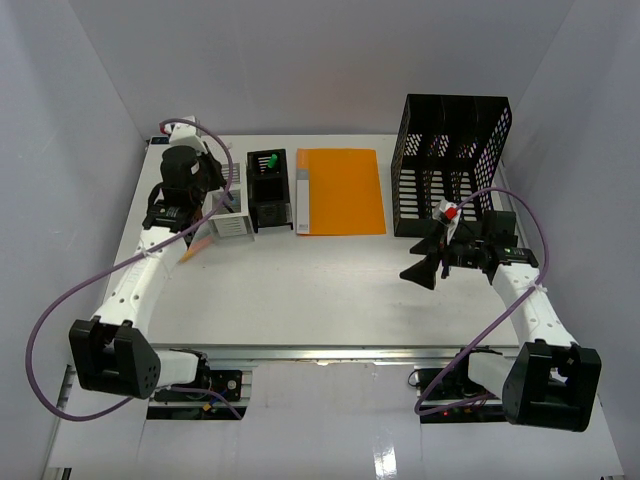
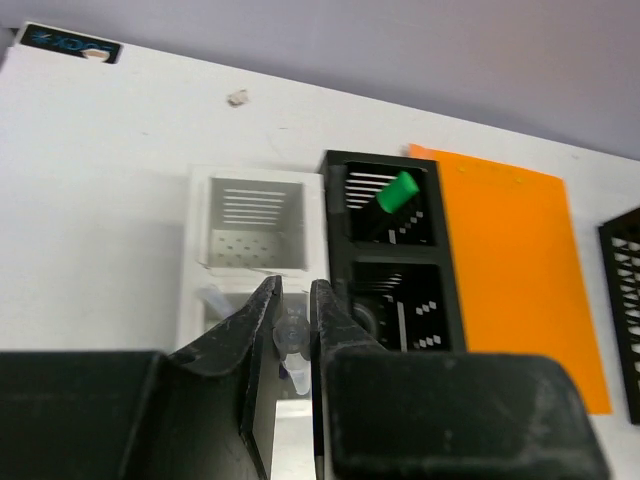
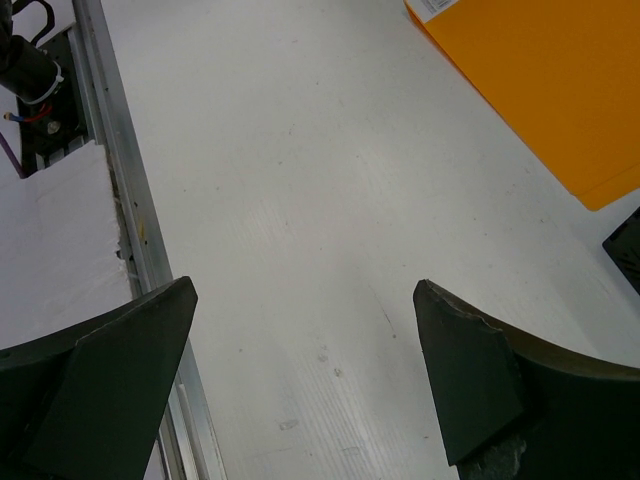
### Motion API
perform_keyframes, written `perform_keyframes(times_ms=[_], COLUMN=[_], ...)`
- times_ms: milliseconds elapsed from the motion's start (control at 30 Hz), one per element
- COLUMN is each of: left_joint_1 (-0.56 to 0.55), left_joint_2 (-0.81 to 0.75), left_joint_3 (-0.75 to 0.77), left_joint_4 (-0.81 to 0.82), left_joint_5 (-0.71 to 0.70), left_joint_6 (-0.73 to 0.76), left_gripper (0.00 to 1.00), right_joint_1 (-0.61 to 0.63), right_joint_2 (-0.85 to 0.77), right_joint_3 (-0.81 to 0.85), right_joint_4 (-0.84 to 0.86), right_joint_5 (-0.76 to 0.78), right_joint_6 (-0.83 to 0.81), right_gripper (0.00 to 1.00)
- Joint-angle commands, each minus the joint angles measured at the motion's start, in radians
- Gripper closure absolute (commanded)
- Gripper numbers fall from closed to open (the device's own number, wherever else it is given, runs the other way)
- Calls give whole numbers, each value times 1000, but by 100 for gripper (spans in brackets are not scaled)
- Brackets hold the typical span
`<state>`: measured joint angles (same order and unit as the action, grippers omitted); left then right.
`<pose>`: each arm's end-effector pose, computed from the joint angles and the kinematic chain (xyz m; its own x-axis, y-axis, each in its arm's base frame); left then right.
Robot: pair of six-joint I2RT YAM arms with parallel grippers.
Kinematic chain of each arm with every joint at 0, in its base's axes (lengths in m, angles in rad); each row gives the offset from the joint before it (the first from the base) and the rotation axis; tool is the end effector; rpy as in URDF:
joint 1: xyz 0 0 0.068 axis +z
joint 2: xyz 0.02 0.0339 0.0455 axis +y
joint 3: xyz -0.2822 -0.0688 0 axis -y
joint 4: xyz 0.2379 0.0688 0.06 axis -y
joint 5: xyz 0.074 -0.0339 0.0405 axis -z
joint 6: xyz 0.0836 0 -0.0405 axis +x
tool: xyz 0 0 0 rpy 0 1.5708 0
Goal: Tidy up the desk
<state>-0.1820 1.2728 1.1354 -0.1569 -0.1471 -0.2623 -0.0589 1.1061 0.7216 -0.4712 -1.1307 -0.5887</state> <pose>0.3277 -0.0479 0.3647 -0.2862 -0.2081 -0.9353 -0.0343 0.9777 -0.2071 0.2125 0.0632 0.2494 -0.3119 -0.2186 -0.9246 -0.8902 0.4074 0.2040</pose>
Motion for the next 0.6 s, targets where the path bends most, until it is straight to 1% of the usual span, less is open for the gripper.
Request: perform_keyframes(times_ms=[0,133,267,333,367,433,467,567], left_joint_1=[58,73,75,75,76,76,76,76], left_joint_2=[60,120,149,164,169,179,180,174], left_joint_3=[76,99,59,45,38,30,27,14], left_joint_4=[11,14,52,66,69,75,76,74], left_joint_5=[32,44,66,69,75,85,91,89], left_joint_6=[65,77,98,104,107,108,106,103], left_gripper=[100,100,100,97,92,72,65,47], right_joint_1=[-30,-39,-41,-43,-44,-47,-48,-55], right_joint_2=[-30,-34,-32,-31,-30,-30,-30,-29], right_joint_3=[-4,-4,-2,-4,-4,-4,-4,-5], right_joint_4=[-10,-12,-14,-14,-14,-15,-15,-17], right_joint_5=[-33,-46,-48,-50,-50,-52,-52,-55], right_joint_6=[-22,-22,-22,-22,-22,-22,-22,-24], right_gripper=[4,4,4,4,4,4,4,4])
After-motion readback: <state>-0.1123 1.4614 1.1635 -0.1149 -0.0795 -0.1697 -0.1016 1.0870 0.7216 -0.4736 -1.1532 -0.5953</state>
